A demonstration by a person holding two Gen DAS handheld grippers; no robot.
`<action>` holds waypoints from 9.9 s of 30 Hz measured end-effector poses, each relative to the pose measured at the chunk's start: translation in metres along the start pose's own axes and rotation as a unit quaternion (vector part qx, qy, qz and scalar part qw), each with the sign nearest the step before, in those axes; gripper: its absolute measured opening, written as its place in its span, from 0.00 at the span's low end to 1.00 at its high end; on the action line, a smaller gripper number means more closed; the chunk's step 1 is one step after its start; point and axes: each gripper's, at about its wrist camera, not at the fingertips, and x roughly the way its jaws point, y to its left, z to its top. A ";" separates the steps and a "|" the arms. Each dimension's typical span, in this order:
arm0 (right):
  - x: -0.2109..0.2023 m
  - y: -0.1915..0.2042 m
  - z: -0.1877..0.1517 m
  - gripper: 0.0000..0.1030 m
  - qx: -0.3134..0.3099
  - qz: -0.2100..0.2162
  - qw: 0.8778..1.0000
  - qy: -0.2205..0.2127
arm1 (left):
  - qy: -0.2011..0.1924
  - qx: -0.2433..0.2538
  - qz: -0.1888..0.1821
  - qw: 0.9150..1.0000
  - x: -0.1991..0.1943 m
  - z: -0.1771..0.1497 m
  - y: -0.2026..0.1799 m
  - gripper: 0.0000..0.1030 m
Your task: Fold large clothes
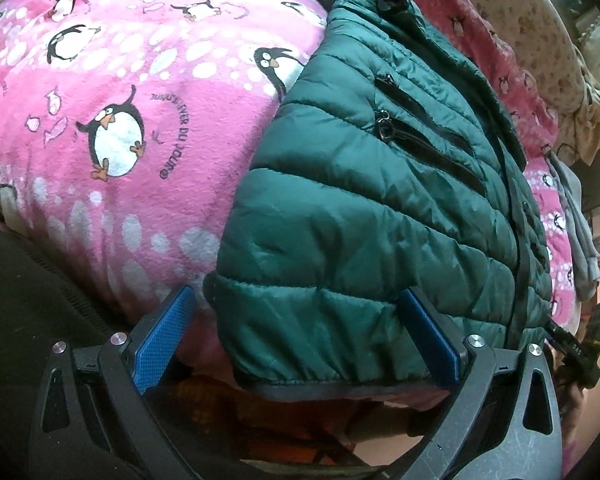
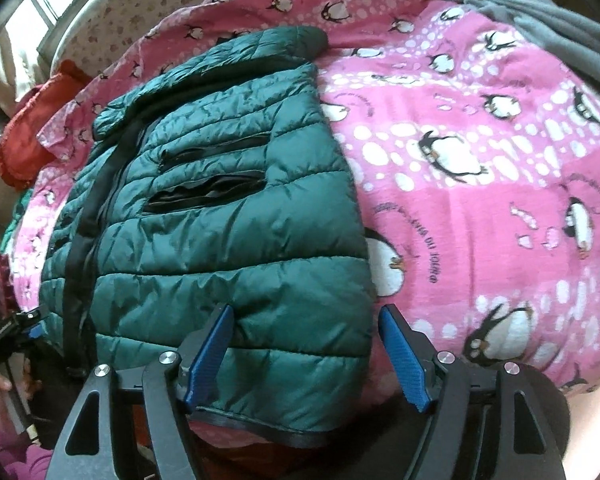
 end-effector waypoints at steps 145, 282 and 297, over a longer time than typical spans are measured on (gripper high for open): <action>0.062 0.065 0.323 0.66 -0.010 0.042 0.982 -0.185 | -0.211 -0.006 0.016 0.977 0.016 0.312 -0.118 0.71; 0.073 0.013 0.205 0.80 0.048 0.023 0.993 -0.104 | -0.104 -0.064 -0.060 0.991 0.048 0.214 -0.048 0.83; 0.125 0.007 0.230 0.94 0.054 0.095 0.992 -0.068 | -0.099 -0.058 -0.080 0.990 0.082 0.235 -0.060 0.99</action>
